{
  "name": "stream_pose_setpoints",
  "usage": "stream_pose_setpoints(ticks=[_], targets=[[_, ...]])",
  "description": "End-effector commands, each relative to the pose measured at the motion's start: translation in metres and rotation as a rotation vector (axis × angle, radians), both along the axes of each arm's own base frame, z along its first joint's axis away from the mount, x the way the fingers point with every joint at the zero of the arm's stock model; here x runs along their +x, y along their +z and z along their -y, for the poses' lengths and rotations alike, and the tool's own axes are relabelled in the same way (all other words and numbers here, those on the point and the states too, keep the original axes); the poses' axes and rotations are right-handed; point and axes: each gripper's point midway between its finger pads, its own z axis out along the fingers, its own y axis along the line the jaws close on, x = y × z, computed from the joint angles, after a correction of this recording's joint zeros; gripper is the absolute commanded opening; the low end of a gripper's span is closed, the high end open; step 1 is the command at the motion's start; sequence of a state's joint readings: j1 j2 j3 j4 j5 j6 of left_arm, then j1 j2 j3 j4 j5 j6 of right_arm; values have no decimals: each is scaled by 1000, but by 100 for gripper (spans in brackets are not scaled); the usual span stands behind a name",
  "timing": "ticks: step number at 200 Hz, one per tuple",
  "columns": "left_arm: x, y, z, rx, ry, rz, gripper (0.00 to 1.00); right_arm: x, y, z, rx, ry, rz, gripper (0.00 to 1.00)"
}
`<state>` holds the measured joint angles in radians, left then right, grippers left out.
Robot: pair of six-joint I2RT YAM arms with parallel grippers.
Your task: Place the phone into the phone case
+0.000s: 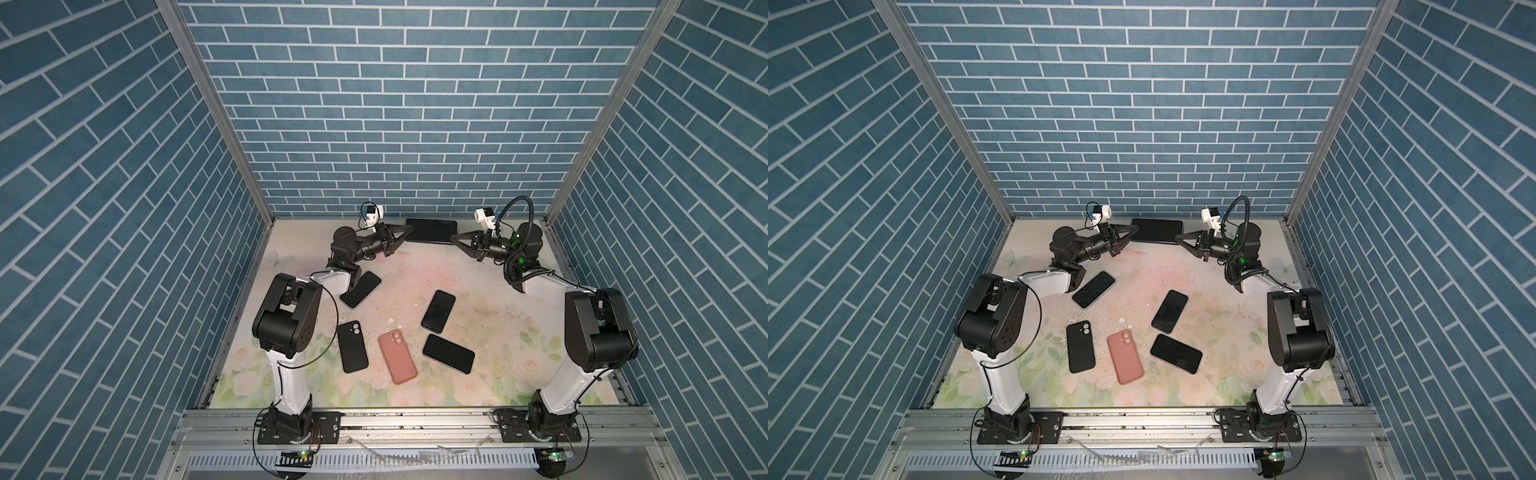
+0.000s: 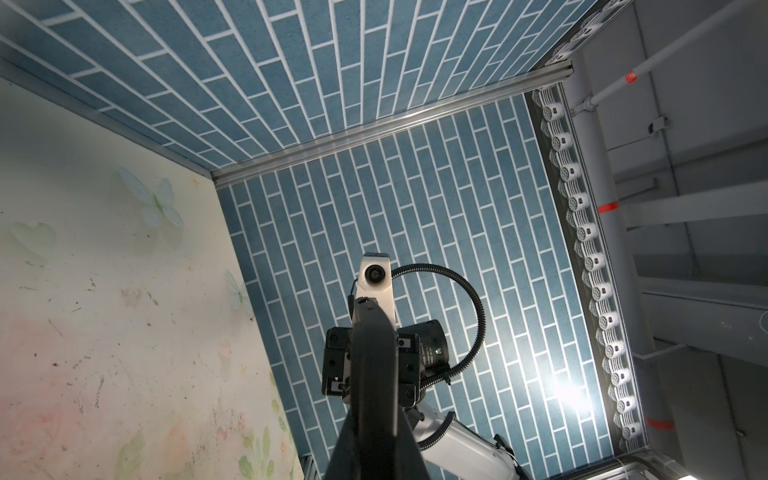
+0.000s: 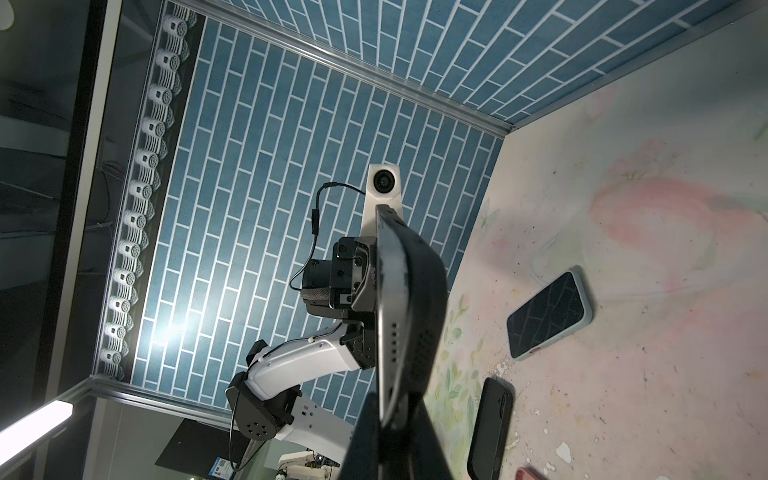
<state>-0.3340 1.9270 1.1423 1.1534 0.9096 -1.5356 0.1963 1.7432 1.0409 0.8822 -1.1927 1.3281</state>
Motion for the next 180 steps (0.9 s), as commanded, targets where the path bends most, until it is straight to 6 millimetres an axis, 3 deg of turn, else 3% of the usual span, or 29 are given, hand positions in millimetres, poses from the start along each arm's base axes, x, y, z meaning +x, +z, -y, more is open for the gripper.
stream_pose_setpoints(ticks=[1,28,53,95,142,180], targets=[[-7,37,2,-40,-13,129,0,0,4,-2,-38,5,67,23],[-13,39,6,-28,-34,145,0,7,16,4,-64,-26,118,43],[-20,35,12,-13,-54,146,0,16,34,8,-62,-47,154,47],[-28,23,18,-3,-64,130,0,24,45,6,-61,-58,168,46],[-29,20,20,-2,-61,127,0,21,42,1,-62,-48,164,41],[-29,19,20,-3,-62,128,0,23,34,0,-67,-59,148,28]])
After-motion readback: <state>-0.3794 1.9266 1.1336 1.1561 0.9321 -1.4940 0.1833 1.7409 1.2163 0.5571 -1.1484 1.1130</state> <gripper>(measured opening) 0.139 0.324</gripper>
